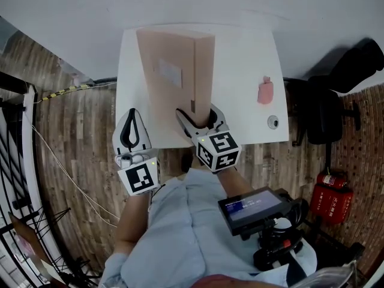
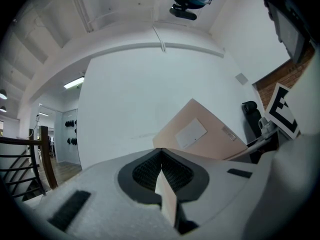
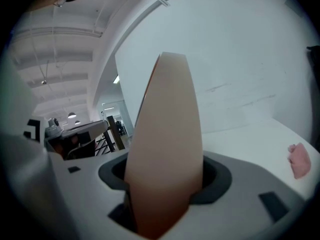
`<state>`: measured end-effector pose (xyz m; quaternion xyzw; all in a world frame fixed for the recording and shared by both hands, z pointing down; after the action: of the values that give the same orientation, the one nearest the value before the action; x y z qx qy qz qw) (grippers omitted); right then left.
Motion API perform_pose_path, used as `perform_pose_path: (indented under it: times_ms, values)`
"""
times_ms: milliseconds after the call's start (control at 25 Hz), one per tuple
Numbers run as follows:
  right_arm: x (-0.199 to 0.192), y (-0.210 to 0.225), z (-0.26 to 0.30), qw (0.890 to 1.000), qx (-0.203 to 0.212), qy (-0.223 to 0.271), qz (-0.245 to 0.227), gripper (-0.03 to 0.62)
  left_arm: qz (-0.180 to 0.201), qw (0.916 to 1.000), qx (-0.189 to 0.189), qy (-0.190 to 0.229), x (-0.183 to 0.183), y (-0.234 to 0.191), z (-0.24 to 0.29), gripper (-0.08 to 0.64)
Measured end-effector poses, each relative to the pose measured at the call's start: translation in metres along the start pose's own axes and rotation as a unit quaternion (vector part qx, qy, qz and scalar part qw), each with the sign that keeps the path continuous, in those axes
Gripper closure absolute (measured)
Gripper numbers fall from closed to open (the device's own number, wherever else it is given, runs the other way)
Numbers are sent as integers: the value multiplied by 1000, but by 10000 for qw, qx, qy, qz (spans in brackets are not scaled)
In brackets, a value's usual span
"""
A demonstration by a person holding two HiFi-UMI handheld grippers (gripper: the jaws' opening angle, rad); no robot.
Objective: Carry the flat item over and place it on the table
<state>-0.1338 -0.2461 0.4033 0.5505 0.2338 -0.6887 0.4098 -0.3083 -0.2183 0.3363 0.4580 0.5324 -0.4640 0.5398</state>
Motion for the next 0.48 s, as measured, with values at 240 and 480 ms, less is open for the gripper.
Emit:
perform_pose_path:
  times_ms: [240, 480]
  values:
    - [-11, 11, 19, 9990, 193, -231, 344, 304, 19, 9997, 159, -209, -16, -13, 17, 552]
    - [-10, 27, 39, 9964, 376, -347, 669, 302, -42, 9991, 149, -389, -28, -11, 36, 552]
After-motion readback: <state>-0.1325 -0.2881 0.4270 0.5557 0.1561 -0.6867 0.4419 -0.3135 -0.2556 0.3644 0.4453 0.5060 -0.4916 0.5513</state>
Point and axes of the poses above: the fingertips, and each gripper's own axes: z forward along the fingers, y to its right, x out of its top, the point moved 5 cm from there along -z, backward along the fingers, and after that the axes turned 11 degrees about -z, right-handed, at the moved point
